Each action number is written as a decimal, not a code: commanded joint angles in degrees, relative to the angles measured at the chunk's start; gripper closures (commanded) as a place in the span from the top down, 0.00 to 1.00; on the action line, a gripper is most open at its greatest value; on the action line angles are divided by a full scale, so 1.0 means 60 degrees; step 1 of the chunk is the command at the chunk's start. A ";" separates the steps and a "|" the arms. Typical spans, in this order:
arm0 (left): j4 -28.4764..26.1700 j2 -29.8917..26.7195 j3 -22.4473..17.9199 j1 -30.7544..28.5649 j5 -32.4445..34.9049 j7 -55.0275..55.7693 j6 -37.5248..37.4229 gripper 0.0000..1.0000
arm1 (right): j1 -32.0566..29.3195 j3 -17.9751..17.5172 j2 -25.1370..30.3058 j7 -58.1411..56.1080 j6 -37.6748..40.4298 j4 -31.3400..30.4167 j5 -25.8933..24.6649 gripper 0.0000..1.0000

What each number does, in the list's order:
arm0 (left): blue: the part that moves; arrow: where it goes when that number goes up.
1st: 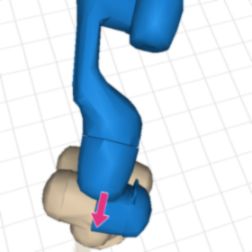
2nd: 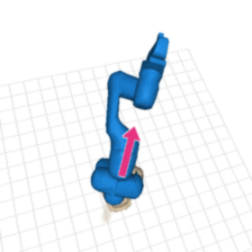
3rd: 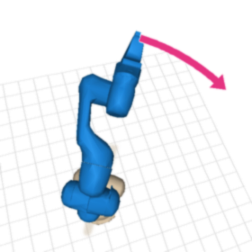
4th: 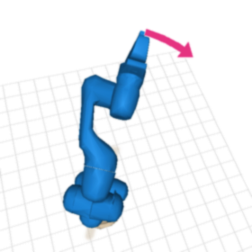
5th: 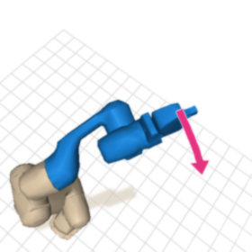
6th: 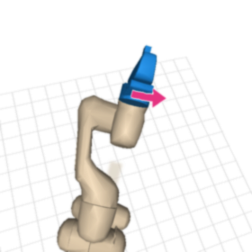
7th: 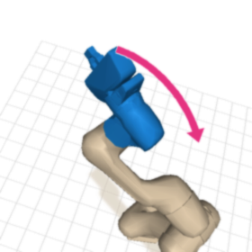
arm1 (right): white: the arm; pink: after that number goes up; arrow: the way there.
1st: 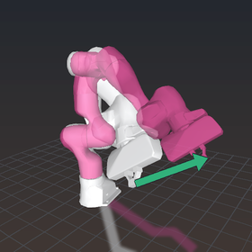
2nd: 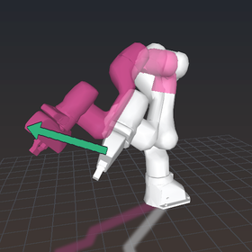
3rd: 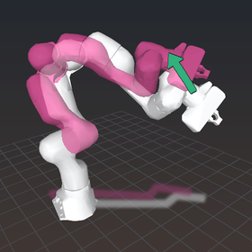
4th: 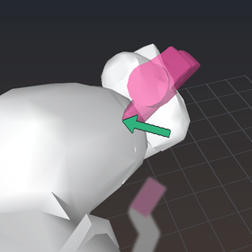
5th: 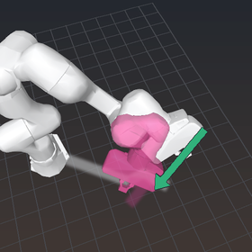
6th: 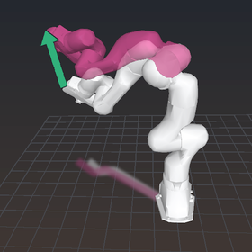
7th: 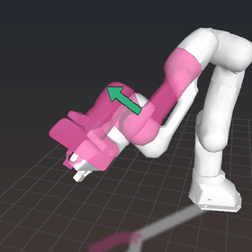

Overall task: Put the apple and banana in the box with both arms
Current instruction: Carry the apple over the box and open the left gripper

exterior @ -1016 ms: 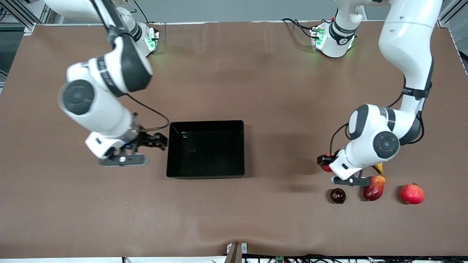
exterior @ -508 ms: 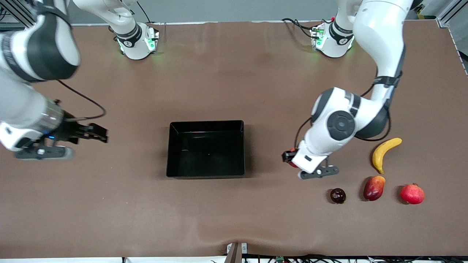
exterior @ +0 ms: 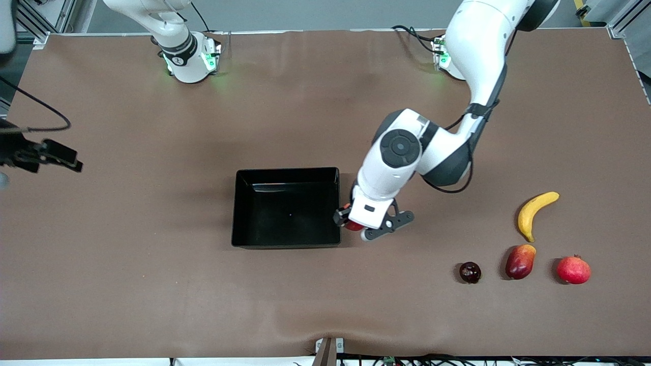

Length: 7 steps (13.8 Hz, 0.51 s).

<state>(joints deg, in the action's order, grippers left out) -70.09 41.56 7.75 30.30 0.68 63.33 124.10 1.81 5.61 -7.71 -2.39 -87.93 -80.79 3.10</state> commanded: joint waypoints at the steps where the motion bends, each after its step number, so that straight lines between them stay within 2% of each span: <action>1: 0.0447 0.0702 -0.0120 0.0616 -0.0187 0.1391 0.1240 0.35 | -0.0227 -0.0070 0.0814 -0.0085 0.0517 -0.0378 -0.0047 1.00; 4: 0.0447 0.1231 -0.0266 0.1158 -0.0172 0.2684 0.2386 0.36 | -0.0316 -0.0114 0.1255 -0.0042 0.1193 -0.0378 -0.0047 1.00; 7: 0.0461 0.1670 -0.0894 0.1992 -0.0172 0.3723 0.2826 0.38 | -0.0389 -0.0070 0.1474 -0.0012 0.1689 -0.0466 -0.0077 1.00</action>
<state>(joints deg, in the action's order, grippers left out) -69.51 49.36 5.60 38.87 0.66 81.22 138.54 0.73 5.83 -1.18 -2.39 -79.01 -80.99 3.01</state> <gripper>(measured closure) 0.198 0.000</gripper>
